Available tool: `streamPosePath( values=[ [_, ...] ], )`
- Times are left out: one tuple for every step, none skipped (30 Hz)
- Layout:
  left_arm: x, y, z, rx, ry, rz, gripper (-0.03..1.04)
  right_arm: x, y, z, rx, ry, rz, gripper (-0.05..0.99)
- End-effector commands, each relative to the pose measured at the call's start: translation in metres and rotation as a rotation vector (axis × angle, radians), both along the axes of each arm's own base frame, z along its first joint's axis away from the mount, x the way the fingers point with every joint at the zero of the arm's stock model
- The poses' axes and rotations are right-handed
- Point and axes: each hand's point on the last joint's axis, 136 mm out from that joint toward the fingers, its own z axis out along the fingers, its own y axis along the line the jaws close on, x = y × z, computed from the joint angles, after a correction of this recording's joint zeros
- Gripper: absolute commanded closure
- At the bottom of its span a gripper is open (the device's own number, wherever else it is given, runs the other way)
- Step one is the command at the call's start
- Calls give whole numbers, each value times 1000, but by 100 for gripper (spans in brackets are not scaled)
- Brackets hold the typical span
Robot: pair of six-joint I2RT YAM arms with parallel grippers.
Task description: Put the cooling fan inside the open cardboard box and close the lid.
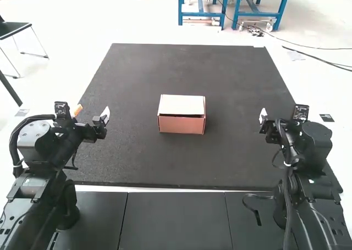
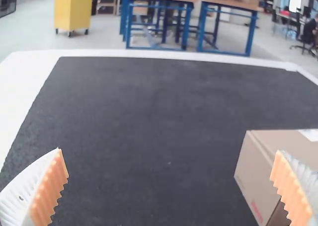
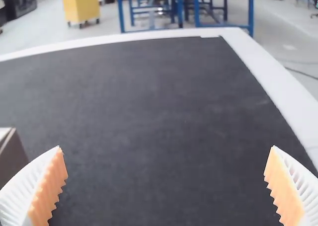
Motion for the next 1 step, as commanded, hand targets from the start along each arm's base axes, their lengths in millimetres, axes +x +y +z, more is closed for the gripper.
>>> streamPosePath(
  values=[
    [0, 3, 2, 1, -13, 12, 5, 0, -6, 0, -10, -5, -28, 2]
  ],
)
